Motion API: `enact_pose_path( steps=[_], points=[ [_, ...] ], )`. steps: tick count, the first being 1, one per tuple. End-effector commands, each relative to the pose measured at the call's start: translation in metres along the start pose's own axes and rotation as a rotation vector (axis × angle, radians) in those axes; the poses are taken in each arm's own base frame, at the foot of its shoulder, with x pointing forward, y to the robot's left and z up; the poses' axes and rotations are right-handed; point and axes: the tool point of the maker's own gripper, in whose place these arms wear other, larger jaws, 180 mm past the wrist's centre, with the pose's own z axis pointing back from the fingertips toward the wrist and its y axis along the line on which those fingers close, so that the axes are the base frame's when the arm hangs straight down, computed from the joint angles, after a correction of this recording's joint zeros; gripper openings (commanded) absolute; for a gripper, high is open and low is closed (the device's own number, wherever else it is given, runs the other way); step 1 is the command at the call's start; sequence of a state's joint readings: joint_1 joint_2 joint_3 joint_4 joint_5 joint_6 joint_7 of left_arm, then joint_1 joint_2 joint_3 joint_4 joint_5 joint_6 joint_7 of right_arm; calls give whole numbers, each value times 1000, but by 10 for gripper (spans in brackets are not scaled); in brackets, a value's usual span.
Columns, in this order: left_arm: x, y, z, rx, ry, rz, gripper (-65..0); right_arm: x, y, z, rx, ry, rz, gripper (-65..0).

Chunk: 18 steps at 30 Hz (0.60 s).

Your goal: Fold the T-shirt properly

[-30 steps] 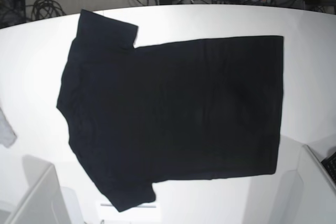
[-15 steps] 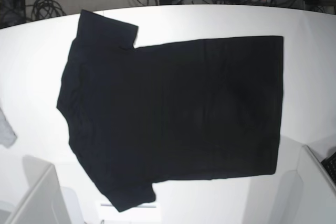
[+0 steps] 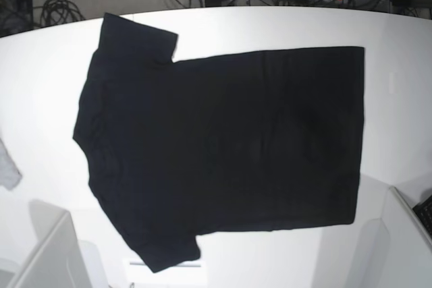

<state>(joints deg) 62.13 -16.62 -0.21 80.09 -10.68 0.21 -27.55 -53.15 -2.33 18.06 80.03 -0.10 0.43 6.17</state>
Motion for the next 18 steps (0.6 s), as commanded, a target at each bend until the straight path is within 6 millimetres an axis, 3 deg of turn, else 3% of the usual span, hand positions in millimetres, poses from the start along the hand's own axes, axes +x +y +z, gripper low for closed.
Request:
enact_pose_path(
  steps=[1, 5, 9, 13, 18],
  points=[
    [10, 3, 10, -3, -28, -2, -650, 10, -10, 5, -24, -28, -3, -650],
    [63, -4, 18, -48, -147, 10, -650, 58, -17, 7, -48, -93, -11, -650],
    [113, -13, 15, -75, -276, 20, -650, 122, -15, 15, -48, -192, -21, -650],
    [154, 8, 11, -17, -387, -10, -650, 174, -6, 21, -45, -257, -82, -650],
    [193, 33, 4, 48, -503, -52, -650, 215, 3, 12, -28, -269, -132, -650]
  ],
)
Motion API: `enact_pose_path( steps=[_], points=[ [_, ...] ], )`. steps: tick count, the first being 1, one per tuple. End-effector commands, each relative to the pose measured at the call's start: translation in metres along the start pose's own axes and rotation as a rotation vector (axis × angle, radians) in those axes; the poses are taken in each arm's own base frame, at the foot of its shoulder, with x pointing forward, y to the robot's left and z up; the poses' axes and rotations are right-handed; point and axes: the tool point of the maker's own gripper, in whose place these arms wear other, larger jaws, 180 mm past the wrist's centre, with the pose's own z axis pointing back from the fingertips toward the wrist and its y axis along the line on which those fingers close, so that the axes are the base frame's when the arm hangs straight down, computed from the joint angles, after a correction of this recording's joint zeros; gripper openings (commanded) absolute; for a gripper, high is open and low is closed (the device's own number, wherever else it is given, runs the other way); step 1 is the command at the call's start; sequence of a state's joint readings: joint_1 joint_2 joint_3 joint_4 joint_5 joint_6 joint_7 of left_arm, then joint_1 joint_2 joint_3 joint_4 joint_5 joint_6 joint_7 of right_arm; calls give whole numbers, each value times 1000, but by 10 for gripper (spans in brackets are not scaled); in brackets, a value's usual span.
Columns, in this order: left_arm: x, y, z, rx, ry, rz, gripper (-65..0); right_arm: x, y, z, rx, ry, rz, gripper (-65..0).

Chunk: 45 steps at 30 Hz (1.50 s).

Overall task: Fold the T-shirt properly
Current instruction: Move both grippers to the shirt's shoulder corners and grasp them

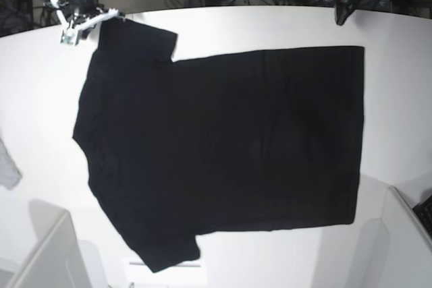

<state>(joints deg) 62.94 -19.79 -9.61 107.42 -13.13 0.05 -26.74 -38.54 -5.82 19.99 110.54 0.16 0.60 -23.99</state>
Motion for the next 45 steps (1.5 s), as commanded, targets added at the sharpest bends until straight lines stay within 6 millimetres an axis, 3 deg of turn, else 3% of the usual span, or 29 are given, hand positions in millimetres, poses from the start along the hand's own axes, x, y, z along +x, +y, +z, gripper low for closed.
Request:
enact_pose_path(
  steps=[1, 7, 10, 13, 16, 19, 21, 23, 26, 31, 39, 43, 45],
  points=[
    [11, 7, 0, 20, -43, -17, -650, 14, -1, 0, -5, -37, -6, -650],
    [11, 28, -11, 114, -80, -23, -650, 41, 13, -7, 102, -67, -209, -638],
    [6, 33, -13, 129, -72, -27, -650, 49, 11, -13, 148, -47, -315, -408],
    [5, 39, -13, 160, -74, 30, -650, 59, 13, -17, 233, -26, -354, -329],
    [-3, 53, -9, 226, -62, 141, -650, 66, 7, -21, 286, -26, -393, -324],
    [-7, 69, -5, 281, -61, 193, -425, 58, -7, -35, 254, 12, -425, -324],
    [-10, 72, -4, 290, -54, 193, -314, 48, -11, -43, 250, 55, -432, -323],
    [-14, 73, -3, 294, -45, 193, -248, 38, -12, -48, 247, 83, -439, -323],
    [-15, 73, -8, 296, -50, 200, -229, 31, -9, -49, 251, 103, -443, -323],
    [-35, 73, -23, 297, 56, 229, -224, 15, 20, -46, 343, 148, -370, -329],
    [-40, 73, -44, 297, 89, 265, -224, -14, 30, -44, 364, 225, -360, -330],
    [-51, 78, -52, 322, 128, 413, -224, -24, 43, -39, 394, 257, -333, -332],
    [-57, 79, -55, 327, 145, 475, -224, -27, 43, -40, 394, 263, -335, -368]
  ],
)
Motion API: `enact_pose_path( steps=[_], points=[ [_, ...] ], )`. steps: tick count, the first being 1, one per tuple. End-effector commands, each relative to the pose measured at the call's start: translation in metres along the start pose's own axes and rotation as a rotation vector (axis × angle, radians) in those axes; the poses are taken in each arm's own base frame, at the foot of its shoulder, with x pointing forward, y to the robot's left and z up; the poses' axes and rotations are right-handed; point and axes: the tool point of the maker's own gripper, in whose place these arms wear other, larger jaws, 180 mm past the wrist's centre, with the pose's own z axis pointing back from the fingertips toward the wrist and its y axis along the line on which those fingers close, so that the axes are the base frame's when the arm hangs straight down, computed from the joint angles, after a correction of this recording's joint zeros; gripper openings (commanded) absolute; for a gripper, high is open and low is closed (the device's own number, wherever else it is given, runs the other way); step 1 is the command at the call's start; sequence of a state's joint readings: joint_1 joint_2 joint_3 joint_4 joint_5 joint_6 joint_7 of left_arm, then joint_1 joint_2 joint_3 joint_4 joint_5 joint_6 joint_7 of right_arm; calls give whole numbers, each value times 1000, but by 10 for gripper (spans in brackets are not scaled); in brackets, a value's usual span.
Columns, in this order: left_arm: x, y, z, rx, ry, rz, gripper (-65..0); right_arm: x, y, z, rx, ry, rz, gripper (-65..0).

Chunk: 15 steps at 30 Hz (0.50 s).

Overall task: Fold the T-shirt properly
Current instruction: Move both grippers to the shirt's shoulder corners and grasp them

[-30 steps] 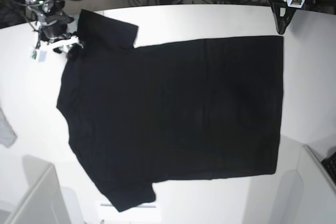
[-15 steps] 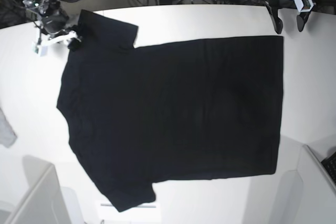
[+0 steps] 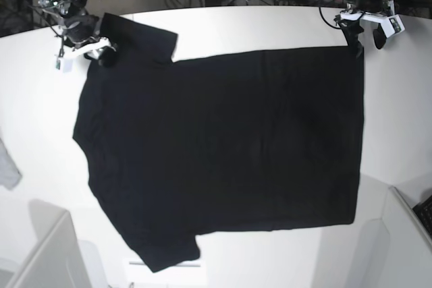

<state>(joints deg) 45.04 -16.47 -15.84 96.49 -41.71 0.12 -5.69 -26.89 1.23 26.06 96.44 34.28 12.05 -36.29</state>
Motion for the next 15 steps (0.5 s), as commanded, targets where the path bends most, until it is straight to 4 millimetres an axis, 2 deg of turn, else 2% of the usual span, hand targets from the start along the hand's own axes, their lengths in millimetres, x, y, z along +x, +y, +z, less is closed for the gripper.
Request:
enact_pose_path(
  steps=[1, 4, 5, 8, 15],
  points=[
    [9, 0, -2, -21, -21, -6, -225, -31, -8, 2, -33, 128, 1, -414],
    [-3, -2, -9, -44, 22, 11, -229, -33, -8, 2, -34, 135, 1, -624],
    [-6, -1, -12, -44, 34, 13, -229, -33, -8, 2, -33, 136, -1, -650],
    [-16, 5, -19, -26, 73, 23, -229, -33, -9, 2, -35, 136, 2, -650],
    [-15, 3, -26, -25, 69, 33, -229, -32, -10, 2, -36, 136, 5, -650]
  ],
)
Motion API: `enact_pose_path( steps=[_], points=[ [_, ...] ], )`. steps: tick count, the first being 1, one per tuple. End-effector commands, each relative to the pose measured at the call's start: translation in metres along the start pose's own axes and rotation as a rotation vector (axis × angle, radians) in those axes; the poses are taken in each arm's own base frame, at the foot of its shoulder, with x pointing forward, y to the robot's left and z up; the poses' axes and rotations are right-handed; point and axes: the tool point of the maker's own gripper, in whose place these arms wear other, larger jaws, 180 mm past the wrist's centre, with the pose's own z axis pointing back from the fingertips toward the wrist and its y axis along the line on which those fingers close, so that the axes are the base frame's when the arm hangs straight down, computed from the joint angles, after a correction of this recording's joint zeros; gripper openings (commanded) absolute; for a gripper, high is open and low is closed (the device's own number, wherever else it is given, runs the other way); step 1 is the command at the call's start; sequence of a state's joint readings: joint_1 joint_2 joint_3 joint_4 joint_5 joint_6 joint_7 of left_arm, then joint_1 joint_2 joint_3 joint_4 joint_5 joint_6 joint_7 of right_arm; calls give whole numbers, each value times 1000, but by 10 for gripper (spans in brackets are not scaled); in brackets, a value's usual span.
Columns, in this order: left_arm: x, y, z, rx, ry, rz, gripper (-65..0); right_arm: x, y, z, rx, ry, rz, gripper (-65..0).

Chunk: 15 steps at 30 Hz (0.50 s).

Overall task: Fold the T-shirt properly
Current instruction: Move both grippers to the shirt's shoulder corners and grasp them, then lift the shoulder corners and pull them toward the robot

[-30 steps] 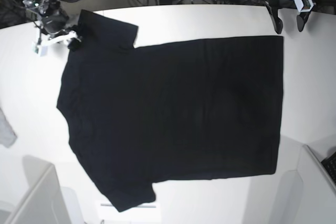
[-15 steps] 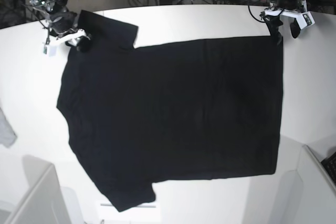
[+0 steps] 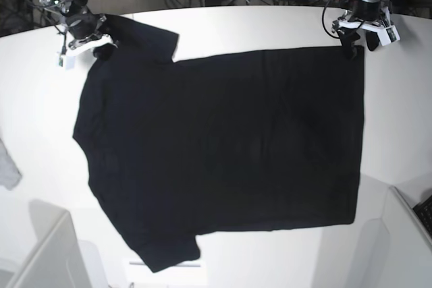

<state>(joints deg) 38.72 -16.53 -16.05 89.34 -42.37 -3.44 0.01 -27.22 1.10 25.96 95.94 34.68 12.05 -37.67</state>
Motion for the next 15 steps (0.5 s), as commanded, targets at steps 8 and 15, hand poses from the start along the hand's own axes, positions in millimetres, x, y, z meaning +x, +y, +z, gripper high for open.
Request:
enact_pose_path(
  steps=[8, 15],
  points=[
    [6, -12, -15, -34, 38, 10, -239, -23, -9, 2, -39, 100, 15, -650],
    [-4, -19, -22, -44, 107, 26, -650, -24, -11, 3, -43, 98, 14, -650]
  ],
)
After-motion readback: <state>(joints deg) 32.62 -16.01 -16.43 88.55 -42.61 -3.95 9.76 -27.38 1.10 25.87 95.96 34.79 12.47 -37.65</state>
